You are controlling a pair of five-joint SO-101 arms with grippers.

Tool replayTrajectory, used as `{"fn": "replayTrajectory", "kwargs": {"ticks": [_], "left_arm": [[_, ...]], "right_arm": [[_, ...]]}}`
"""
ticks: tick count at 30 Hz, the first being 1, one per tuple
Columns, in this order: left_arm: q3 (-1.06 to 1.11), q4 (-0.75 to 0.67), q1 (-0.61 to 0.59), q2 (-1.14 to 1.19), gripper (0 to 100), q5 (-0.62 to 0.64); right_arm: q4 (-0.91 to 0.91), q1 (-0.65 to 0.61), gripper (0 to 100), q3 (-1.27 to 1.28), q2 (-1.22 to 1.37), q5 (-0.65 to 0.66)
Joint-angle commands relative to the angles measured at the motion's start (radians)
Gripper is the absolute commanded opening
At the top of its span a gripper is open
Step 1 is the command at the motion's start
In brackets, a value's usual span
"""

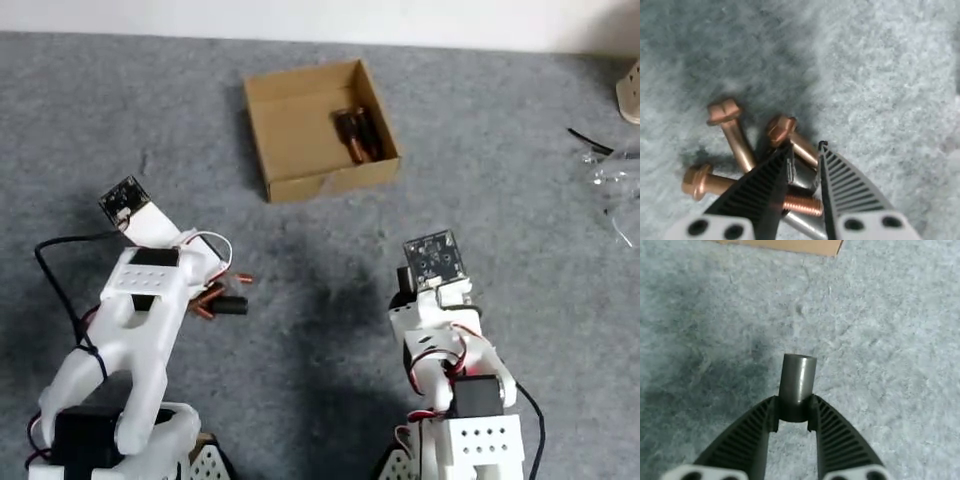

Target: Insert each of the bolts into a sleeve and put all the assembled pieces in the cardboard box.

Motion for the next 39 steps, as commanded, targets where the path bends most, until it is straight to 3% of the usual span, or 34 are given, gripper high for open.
{"fn": "replayTrajectory", "kwargs": {"ticks": [1,17,23,28,39], "left_arm": [[-0.031,0.02,-0.01,0.005,10,0.008],[-0.039,0.018,-0.016,0.01,10,0.009],[-0.133,0.025,-0.015,0.182,10,0.012],[-0.226,0.161,-0.013,0.251,10,0.063],[-0.248,0.287,-0.004,0.249,10,0.064]], "right_arm": [[-0.058,0.008,0.4,0.001,-0.013,-0.003],[-0.061,0.008,0.4,0.007,-0.013,-0.003],[-0.061,0.008,0.4,0.007,-0.013,-0.003],[-0.062,0.008,0.4,0.007,-0.013,-0.003],[-0.062,-0.025,0.4,0.007,-0.013,-0.003]]}}
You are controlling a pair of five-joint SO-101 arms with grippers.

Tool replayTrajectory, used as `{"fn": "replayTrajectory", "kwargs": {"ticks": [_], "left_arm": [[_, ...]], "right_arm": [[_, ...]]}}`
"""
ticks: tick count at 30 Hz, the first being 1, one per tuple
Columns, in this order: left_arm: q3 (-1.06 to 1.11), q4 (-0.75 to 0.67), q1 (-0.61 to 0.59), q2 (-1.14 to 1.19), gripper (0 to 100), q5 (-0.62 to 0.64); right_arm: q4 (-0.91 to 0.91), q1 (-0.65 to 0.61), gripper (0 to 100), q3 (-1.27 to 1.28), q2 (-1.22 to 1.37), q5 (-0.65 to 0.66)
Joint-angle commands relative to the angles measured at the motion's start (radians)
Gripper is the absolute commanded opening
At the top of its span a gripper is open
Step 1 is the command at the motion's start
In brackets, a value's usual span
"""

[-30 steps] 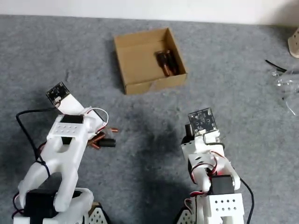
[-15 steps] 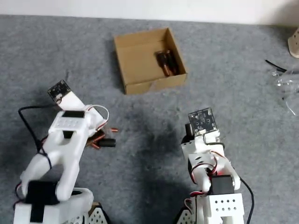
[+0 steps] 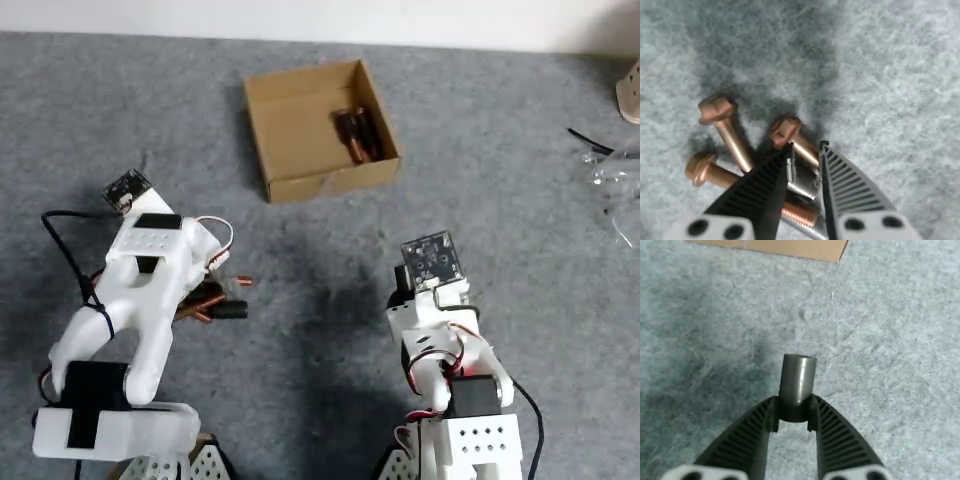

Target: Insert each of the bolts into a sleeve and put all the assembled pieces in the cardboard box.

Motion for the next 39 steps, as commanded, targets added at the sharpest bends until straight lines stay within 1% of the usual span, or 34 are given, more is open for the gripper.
{"fn": "replayTrajectory", "kwargs": {"ticks": [1,12,16,20,24,27,31,39], "left_arm": [[-0.01,0.06,0.002,0.013,10,0.006],[0.004,0.054,0.004,0.025,10,0.006],[0.007,-0.009,-0.001,0.025,10,0.014],[0.007,-0.069,-0.004,0.025,10,0.063],[0.005,-0.115,-0.042,0.025,10,0.063],[0.002,-0.084,-0.041,0.018,10,0.063],[0.001,0.003,-0.008,0.015,10,0.061],[-0.012,0.12,-0.002,0.018,10,0.061]], "right_arm": [[-0.039,-0.015,0.4,-0.004,-0.012,-0.003],[-0.039,-0.015,0.4,-0.002,-0.012,-0.003],[-0.039,-0.015,0.4,-0.002,-0.012,-0.003],[-0.039,-0.015,0.4,-0.002,-0.012,-0.003],[-0.039,-0.015,0.4,-0.002,-0.012,-0.003],[-0.039,-0.015,0.4,-0.002,-0.012,-0.003],[-0.039,-0.015,0.4,-0.002,-0.012,-0.003],[-0.039,-0.015,0.4,-0.002,-0.012,-0.003]]}}
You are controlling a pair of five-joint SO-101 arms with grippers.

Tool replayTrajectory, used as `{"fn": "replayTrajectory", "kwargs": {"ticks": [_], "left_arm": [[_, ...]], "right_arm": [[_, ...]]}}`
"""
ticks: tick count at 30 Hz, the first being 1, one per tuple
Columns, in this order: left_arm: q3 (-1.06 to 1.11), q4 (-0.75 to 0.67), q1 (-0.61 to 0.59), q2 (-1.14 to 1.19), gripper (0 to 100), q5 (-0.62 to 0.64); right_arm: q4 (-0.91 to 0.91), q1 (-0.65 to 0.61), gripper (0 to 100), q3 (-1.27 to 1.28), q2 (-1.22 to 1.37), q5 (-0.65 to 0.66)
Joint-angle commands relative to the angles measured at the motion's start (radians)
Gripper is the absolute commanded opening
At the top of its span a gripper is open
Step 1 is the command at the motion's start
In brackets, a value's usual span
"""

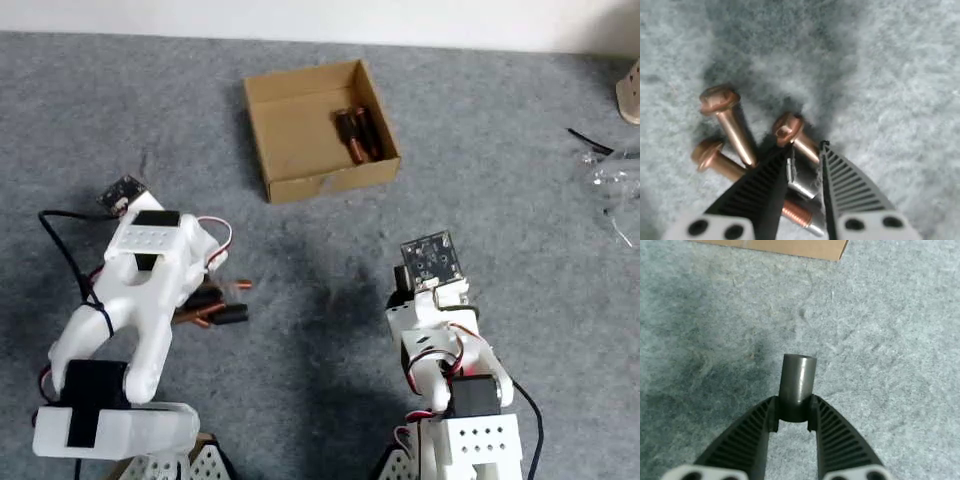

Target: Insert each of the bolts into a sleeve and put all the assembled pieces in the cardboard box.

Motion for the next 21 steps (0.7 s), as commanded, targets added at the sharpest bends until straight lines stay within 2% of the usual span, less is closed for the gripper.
{"fn": "replayTrajectory", "kwargs": {"ticks": [1,6,16,21], "left_arm": [[-0.002,0.054,0.018,0.008,10,0.005],[-0.004,0.051,0.019,0.015,10,0.077],[0.091,-0.132,0.015,0.016,10,0.083],[0.081,-0.144,0.018,0.015,10,0.138]], "right_arm": [[-0.039,-0.013,0.4,-0.005,-0.012,-0.003],[-0.039,-0.013,0.4,-0.005,-0.012,-0.003],[-0.041,-0.013,0.4,0.016,-0.012,-0.003],[-0.041,-0.013,0.4,0.016,-0.012,-0.003]]}}
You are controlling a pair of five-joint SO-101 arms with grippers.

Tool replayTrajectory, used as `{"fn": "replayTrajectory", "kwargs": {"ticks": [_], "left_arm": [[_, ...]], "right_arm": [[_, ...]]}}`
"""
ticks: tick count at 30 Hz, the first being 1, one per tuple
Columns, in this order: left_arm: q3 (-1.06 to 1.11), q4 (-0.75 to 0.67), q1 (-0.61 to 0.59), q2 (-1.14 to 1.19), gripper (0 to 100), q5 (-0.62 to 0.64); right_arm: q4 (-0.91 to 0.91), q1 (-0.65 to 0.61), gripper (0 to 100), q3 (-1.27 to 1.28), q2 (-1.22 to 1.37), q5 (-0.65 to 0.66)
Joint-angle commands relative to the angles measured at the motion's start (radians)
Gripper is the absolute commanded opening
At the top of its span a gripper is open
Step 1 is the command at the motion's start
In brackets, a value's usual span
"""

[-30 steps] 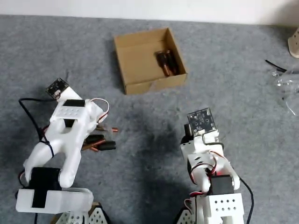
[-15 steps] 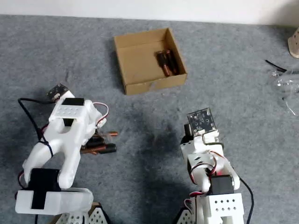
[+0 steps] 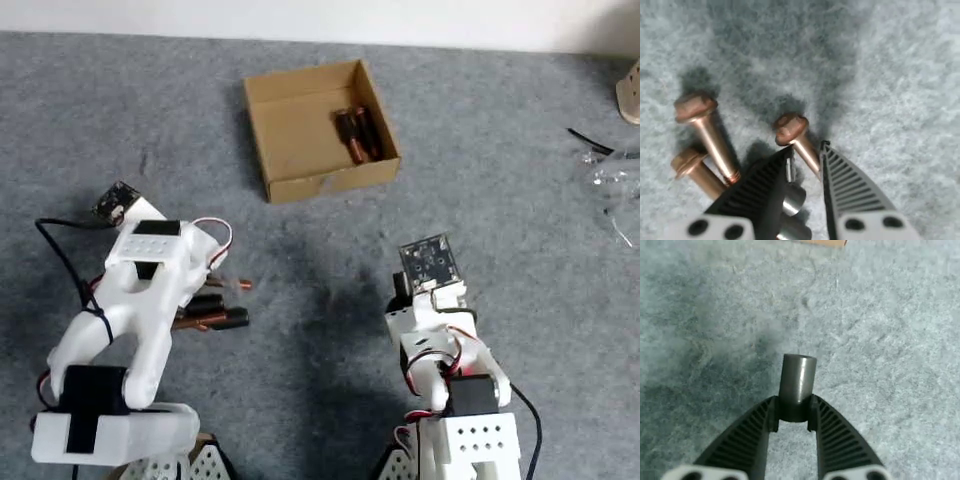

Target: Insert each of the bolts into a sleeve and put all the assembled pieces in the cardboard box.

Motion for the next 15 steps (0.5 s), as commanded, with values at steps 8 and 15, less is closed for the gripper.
{"fn": "replayTrajectory", "kwargs": {"ticks": [8,15], "left_arm": [[0.016,0.0,0.008,0.016,10,0.046],[0.019,-0.006,0.008,0.019,9,0.095]], "right_arm": [[-0.041,-0.015,0.4,-0.015,-0.013,-0.003],[-0.041,-0.015,0.4,-0.013,-0.013,-0.003]]}}
